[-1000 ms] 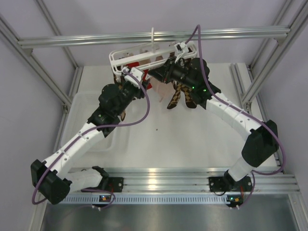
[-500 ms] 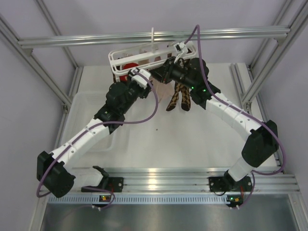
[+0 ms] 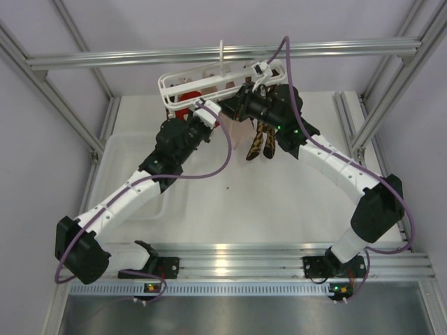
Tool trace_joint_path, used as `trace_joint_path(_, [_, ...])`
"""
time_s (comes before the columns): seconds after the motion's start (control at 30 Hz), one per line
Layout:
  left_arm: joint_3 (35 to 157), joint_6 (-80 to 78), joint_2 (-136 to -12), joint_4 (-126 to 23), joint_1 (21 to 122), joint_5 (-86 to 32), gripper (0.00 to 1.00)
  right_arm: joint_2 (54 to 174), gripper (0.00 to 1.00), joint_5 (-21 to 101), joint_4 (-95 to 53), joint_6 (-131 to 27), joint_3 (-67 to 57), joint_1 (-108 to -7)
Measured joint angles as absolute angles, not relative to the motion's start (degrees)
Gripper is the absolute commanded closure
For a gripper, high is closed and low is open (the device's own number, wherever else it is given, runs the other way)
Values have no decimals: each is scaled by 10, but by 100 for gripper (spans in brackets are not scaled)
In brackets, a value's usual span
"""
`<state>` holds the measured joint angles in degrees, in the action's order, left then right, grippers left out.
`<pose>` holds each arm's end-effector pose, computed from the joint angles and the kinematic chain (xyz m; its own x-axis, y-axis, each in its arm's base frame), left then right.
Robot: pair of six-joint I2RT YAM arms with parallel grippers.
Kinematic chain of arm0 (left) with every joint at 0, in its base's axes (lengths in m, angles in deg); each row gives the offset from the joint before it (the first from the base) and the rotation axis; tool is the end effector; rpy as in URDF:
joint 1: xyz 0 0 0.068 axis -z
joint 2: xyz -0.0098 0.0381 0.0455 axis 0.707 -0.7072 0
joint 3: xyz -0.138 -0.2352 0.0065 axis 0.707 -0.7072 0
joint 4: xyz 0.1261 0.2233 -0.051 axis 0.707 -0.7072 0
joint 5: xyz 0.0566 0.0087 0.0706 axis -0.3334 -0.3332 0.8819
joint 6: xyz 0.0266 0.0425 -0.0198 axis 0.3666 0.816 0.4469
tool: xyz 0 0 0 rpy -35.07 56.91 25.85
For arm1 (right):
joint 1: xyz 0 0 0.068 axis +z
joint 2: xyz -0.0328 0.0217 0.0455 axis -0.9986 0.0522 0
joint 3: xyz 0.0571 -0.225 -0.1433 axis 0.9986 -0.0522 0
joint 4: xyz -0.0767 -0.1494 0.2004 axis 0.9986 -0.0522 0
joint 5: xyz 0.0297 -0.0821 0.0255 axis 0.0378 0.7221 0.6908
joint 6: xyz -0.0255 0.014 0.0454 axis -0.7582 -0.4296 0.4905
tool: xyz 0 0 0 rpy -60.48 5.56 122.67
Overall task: Clip the socks to the hanger
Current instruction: Open the clamp at the hanger.
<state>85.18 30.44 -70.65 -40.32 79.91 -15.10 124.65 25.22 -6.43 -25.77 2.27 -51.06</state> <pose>0.2473 -0.1701 0.3817 0.2062 0.2635 -0.9423 0.4809 0.8114 0.3322 0.3046 0.2374 0.4086 -0.4042 0.3311 -0.8526 -0.7477 0.4174 0.5165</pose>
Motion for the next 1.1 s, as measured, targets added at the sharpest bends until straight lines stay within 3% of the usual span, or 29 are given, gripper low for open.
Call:
trace_joint_path(0.03, [852,303,-706,-404,799,-153,87,1246,85,252,-64,-258,23,-511])
trace_joint_path(0.1, [852,301,-706,-406,796,-162,92,1246,82,252,-66,-258,25,-511])
trace_joint_path(0.17, [854,295,-706,-407,793,-173,100,1246,68,252,-68,-257,26,-511])
trace_joint_path(0.33, [860,262,-706,-413,782,-220,100,1246,49,250,-66,-251,26,-509])
trace_joint_path(0.5, [866,206,-706,-419,755,-269,100,1240,47,248,-63,-251,26,-510])
trace_joint_path(0.73, [870,112,-707,-421,709,-333,100,1221,33,235,-50,-241,16,-515])
trace_joint_path(1.1, [870,-75,-723,-390,628,-479,100,1203,34,168,57,-211,-64,-544])
